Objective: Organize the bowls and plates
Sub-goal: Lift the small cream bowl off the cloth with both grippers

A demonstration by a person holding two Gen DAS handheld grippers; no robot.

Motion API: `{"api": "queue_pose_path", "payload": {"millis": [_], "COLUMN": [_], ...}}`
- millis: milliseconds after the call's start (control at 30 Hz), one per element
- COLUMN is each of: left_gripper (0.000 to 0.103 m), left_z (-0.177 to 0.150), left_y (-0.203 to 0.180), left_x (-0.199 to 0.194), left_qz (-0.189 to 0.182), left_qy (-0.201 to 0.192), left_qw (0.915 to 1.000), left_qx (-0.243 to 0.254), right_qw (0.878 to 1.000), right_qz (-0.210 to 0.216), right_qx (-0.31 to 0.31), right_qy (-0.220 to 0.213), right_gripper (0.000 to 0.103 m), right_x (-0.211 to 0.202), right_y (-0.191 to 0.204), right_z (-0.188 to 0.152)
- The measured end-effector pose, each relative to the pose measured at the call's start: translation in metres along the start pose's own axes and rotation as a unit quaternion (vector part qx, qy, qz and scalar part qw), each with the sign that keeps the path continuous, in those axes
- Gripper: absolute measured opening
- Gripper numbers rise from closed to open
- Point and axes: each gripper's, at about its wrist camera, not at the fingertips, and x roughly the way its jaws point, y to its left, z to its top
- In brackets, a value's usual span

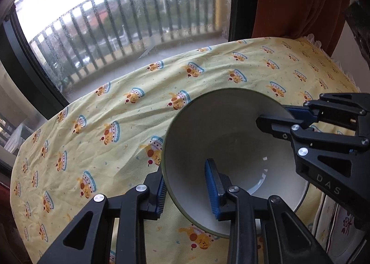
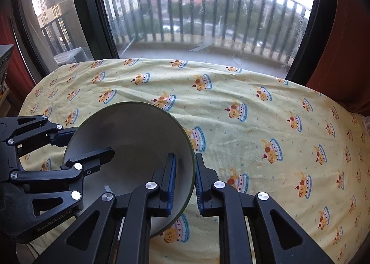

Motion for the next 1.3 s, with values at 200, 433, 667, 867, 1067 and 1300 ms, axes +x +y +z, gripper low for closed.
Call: {"api": "queue_pose_path", "payload": {"millis": [200, 433, 667, 867, 1067, 1300], "left_gripper": [0.026, 0.026, 0.026, 0.026, 0.026, 0.026], "left_z": [0.003, 0.005, 0.006, 0.006, 0.006, -0.001], "left_y": [0.003, 0.003, 0.006, 0.002, -0.001, -0.004], "left_x": [-0.001, -0.004, -0.015, -0.029, -0.045, -0.063], "left_qz": [-0.006, 0.004, 0.007, 0.010, 0.016, 0.023], "left_qy": [0.003, 0.003, -0.003, -0.015, -0.030, -0.040], "left_qw": [0.9998, 0.9999, 0.9998, 0.9997, 0.9993, 0.9988], "left_qx": [-0.017, -0.015, -0.021, -0.018, -0.018, -0.017], "right_qw": [1.000, 1.000, 1.000, 1.000, 1.000, 0.999], "right_qz": [-0.009, -0.008, -0.009, -0.011, -0.012, -0.009], "right_qx": [-0.016, -0.013, -0.018, -0.020, -0.021, -0.028], "right_qy": [0.014, 0.013, 0.008, -0.001, -0.017, -0.033], "right_gripper": [0.018, 0.018, 0.018, 0.018, 0.018, 0.018], "right_x": [-0.001, -0.010, -0.020, -0.035, -0.054, -0.077], "right_y": [0.004, 0.005, 0.011, 0.013, 0.016, 0.024], "right_z": [0.001, 0.006, 0.007, 0.008, 0.009, 0.003]}}
